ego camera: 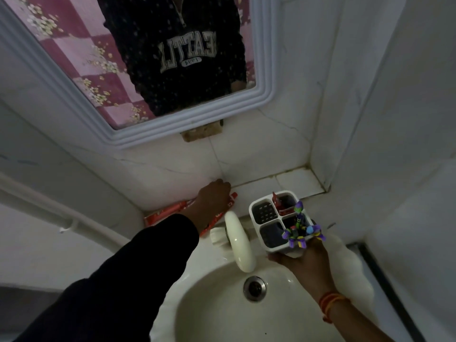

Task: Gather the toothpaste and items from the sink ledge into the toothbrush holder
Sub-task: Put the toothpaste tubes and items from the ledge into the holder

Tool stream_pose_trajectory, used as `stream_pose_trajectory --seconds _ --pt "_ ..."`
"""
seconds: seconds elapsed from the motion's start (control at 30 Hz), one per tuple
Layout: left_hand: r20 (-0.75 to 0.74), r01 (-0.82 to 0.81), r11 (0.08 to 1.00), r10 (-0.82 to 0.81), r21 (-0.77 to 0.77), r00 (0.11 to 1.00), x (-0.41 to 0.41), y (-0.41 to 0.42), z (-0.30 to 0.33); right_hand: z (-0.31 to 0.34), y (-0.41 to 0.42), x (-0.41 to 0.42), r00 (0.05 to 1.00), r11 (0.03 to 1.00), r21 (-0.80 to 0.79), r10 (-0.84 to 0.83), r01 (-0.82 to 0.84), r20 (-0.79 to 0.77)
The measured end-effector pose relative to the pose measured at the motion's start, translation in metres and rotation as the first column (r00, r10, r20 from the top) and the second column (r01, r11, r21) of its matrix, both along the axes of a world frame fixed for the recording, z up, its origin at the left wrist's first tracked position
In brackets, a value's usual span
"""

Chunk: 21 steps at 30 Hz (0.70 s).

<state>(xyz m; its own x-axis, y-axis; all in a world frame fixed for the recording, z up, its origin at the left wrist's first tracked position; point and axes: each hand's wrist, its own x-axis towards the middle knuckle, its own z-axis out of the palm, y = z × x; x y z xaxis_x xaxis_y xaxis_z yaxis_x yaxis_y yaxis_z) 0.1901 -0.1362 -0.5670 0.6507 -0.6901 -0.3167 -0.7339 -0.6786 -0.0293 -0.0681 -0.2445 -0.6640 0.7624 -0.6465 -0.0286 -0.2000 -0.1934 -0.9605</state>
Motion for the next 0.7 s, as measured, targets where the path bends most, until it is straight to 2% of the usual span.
stream_pose_trajectory --seconds 0.1,0.17,0.27,0.4,0.47,0.6,0.7 --pt "0.014 0.055 0.998 -0.055 0.040 0.998 -0.007 0.000 0.001 0.000 0.001 0.000 1.000 1.000 -0.011 0.012 -0.012 -0.002" --pt "-0.026 0.054 0.997 -0.052 0.056 0.998 -0.011 -0.001 0.002 0.002 0.002 -0.001 1.000 1.000 -0.020 0.018 -0.018 -0.002" --pt "-0.125 0.000 0.999 -0.005 -0.045 0.992 -0.015 -0.008 0.022 0.003 0.002 -0.001 1.000 0.999 -0.023 0.023 -0.023 0.004" --pt "-0.162 0.016 0.994 -0.034 -0.109 0.986 -0.023 -0.027 0.084 0.004 0.002 -0.001 1.000 1.000 -0.011 0.017 -0.017 0.012" --pt "-0.138 0.075 0.997 -0.079 -0.038 0.987 -0.034 -0.040 0.121 0.005 0.002 -0.002 1.000 1.000 -0.008 0.016 -0.016 0.006" --pt "-0.066 0.180 0.950 -0.169 0.255 0.983 -0.070 -0.061 0.183 0.008 0.001 -0.002 1.000 0.999 0.040 0.022 -0.022 -0.002" --pt "-0.055 0.248 0.893 -0.245 0.375 0.968 -0.098 -0.067 0.187 0.011 0.001 -0.002 1.000 0.999 0.030 0.026 -0.026 -0.005"
